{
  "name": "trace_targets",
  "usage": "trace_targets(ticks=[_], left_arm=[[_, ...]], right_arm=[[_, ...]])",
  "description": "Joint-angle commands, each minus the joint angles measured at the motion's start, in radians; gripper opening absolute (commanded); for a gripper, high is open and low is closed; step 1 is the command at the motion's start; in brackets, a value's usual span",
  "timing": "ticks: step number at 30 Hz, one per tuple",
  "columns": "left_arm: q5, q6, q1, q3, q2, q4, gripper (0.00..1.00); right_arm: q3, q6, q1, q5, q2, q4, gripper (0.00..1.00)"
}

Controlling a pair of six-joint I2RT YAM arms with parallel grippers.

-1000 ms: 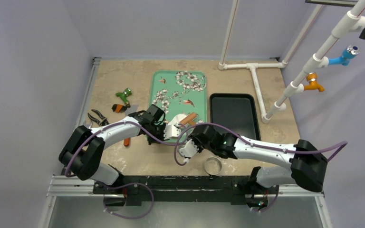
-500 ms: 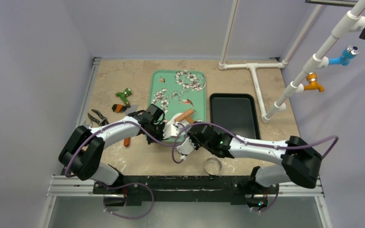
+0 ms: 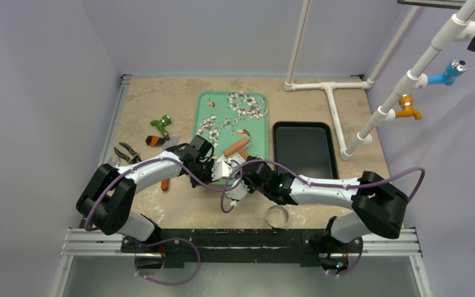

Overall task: Roll out the dumpling wrappers from the dough
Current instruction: Flatten out the dough on the work surface.

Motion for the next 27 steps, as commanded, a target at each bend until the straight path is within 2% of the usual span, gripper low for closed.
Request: trace_targets(ticks=[1,8,12,19,23,27], left_arm=[[0.029,-0.034,-0.006,-0.021,0.017,-0.098,0.0],[0.03,-0.035,-0.005,-0.019,0.018,-0.099,0.0],[0.031,-0.034,-0.004,-0.018,0.02,-0.1,0.0],[0.03,-0.034,-0.004,-0.018,0.018,-0.099,0.0],[0.031,-0.033,-0.005,-0.019,0.019,-0.099,0.0],[0.032,-0.033,-0.005,-0.018,0.02,-0.1,0.0]], right_arm=[[-0.03,0.003,-0.027,-0.039,0.088,-0.116,0.0],[-0.095,-0.001,0.005,0.045,-0.118,-0.317,0.0],[-0.122,0.005,0.028,0.029,-0.173,-0.276,0.0],[-0.095,-0.079,0.021,0.029,0.023,0.01,0.0],[-0.053,-0.082,0.021,-0.004,0.08,0.011,0.0],[-0.085,-0.057,0.024,0.036,-0.022,-0.087,0.0]])
